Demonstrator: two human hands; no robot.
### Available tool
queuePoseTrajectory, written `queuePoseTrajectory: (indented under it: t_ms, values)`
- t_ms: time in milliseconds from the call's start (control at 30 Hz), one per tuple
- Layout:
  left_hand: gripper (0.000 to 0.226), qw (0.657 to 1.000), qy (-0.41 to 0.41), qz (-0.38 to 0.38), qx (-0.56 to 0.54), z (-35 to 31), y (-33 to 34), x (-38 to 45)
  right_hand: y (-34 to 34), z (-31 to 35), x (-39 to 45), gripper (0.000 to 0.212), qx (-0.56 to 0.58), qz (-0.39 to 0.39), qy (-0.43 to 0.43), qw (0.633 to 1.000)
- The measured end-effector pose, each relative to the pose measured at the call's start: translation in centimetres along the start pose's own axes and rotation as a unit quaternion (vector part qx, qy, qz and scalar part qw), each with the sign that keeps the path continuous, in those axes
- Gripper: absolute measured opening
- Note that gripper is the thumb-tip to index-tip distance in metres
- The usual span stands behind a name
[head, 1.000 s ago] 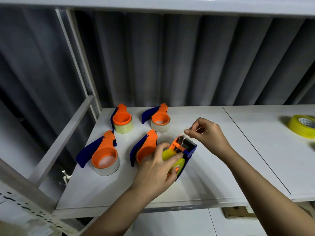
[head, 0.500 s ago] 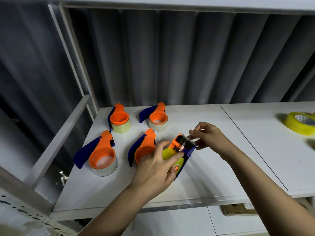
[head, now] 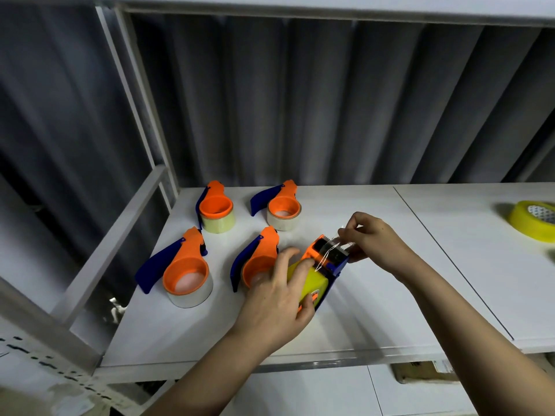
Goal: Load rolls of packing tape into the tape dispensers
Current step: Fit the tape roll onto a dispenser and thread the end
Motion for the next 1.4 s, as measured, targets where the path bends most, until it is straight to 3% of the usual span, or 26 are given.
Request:
queuePoseTrajectory:
  t_ms: [367, 667, 1400]
  values:
    - [0.049, 1.000, -0.002, 0.015, 0.002, 0.1, 0.2, -0.1, 0.0, -0.2, -0.2, 0.020, 0.024, 0.026, -0.004, 0.999]
    - [0.053, 0.998, -0.031, 0.037, -0.027, 0.6, 0.7, -0.3, 0.0, 0.0, -0.5, 0.017, 0.028, 0.017, -0.017, 0.999]
    - [0.058, 0.998, -0.017, 0.065, 0.014, 0.1, 1.4, 0.2, -0.4, 0.0, -0.3, 0.014, -0.034, -0.034, -0.027, 0.998]
Point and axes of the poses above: each hand's wrist, its own x-axis towards the middle knuckle, its own y-axis out of the palm, z = x × y, the point moved 9 cm from there along x, towards the middle knuckle, and after that the axes turned 10 degrees about -z, right-handed, at the moved point
